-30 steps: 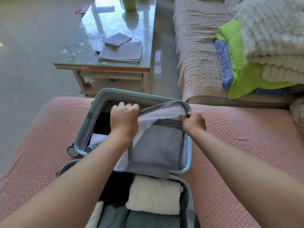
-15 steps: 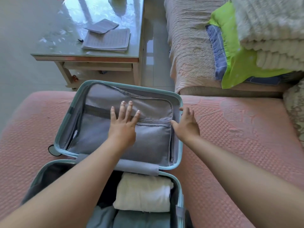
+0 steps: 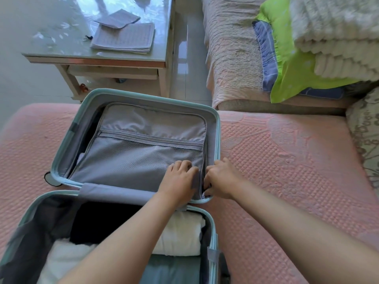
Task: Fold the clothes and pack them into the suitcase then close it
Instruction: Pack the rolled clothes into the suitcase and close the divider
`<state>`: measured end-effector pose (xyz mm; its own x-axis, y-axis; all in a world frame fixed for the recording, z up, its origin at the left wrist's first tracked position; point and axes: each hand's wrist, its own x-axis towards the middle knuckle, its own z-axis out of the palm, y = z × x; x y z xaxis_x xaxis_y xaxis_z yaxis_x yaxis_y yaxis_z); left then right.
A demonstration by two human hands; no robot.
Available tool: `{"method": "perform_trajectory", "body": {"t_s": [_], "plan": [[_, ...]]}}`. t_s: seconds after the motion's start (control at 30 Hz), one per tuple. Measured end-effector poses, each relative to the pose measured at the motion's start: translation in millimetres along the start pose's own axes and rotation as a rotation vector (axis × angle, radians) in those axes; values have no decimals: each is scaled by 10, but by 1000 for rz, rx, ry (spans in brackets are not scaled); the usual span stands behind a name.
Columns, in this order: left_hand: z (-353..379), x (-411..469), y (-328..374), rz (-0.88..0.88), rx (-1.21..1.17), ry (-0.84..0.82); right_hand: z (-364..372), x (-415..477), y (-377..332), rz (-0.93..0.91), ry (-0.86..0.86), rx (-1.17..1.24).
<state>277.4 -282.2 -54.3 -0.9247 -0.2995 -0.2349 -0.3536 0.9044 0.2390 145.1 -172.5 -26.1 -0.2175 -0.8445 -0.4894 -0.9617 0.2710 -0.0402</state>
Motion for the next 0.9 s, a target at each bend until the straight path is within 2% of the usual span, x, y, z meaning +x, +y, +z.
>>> {"method": "perform_trajectory", "body": {"t_s": [0.27, 0.43, 0.5, 0.67, 0.8, 0.9], "plan": [[25, 4, 5, -5, -66, 30, 9, 5, 15, -23, -47, -36], [2, 15, -23, 33, -111, 84, -79, 56, 101, -12, -34, 125], [16, 44, -26, 45, -153, 136, -139, 89, 180, 65, -22, 245], [-94, 238, 104, -40, -362, 98, -348, 272, 393, 243, 247, 278], [-185, 597, 205, -213, -514, 125, -386, 427, 473, 233, 346, 258], [-201, 850, 233, -256, -513, 192, -308, 462, 514, 223, 403, 254]]}}
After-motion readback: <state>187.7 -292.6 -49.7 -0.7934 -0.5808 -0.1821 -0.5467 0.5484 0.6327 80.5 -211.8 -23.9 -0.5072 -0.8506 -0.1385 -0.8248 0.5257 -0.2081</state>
